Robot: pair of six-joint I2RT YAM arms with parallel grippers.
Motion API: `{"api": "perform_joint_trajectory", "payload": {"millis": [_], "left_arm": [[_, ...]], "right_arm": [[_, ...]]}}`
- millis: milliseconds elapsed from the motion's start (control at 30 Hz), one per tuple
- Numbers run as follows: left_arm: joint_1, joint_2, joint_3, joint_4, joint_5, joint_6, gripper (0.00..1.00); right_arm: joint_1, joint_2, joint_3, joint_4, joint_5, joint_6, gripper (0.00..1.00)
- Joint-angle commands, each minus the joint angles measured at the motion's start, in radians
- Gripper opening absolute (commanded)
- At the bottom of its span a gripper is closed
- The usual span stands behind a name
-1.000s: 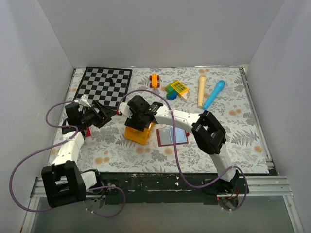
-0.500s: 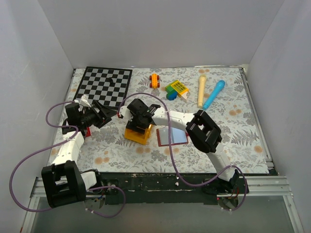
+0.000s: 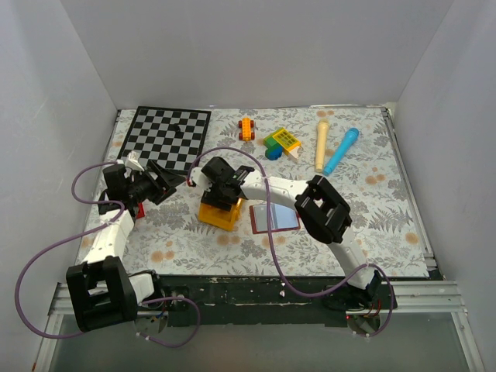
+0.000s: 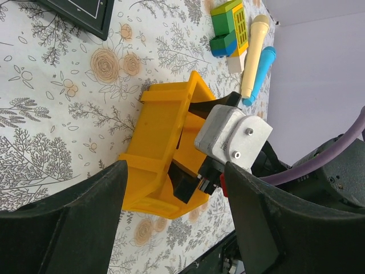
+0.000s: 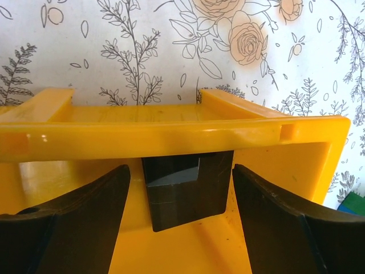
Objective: Put the credit cards into the card holder
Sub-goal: Pick up the credit card from the storage box.
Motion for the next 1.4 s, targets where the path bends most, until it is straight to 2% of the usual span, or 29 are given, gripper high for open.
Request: {"api": "perform_joint_trajectory", "payload": {"millis": [0,100,200,400,467,533,733,867,1167,1367], "left_arm": [[-0.002,-0.01,-0.008,0.0,0.033,0.007,0.68],[-0.002,-0.008,-0.008,0.0,0.035,0.004,0.68],[-0.002,-0.008,-0.007,0.0,0.035,0.004,0.69],[-0.002,-0.005,-0.004,-0.003,0.036,0.007,0.68],[-0.002,-0.007,-0.005,0.0,0.036,0.004,0.68],[-0.002,-0.004,-0.005,0.0,0.036,0.004,0.68],[-0.003,-0.001,-0.005,0.003,0.039,0.004,0.69],[-0.002,-0.004,-0.007,0.001,0.035,0.004,0.68],[-0.003,-0.002,-0.007,0.003,0.036,0.005,0.68],[-0.002,-0.007,-0.011,0.003,0.035,0.005,0.68]], "right_arm": [[-0.016,0.044,0.024,-0.009,0.049,0.002,0.82],[-0.017,0.053,0.032,-0.02,0.058,-0.001,0.81],[-0.02,0.062,0.044,-0.04,0.043,-0.004,0.75],[-0.022,0.072,0.05,-0.071,0.011,-0.001,0.53],[-0.023,0.076,0.053,-0.086,-0.001,0.002,0.48],[-0.023,0.078,0.052,-0.097,-0.009,0.002,0.37],[-0.023,0.072,0.045,-0.1,-0.017,0.006,0.29],[-0.023,0.069,0.047,-0.098,-0.026,0.011,0.16],[-0.023,0.007,0.021,-0.059,-0.052,0.031,0.06],[-0.023,-0.036,0.018,-0.049,-0.037,0.032,0.05]]}}
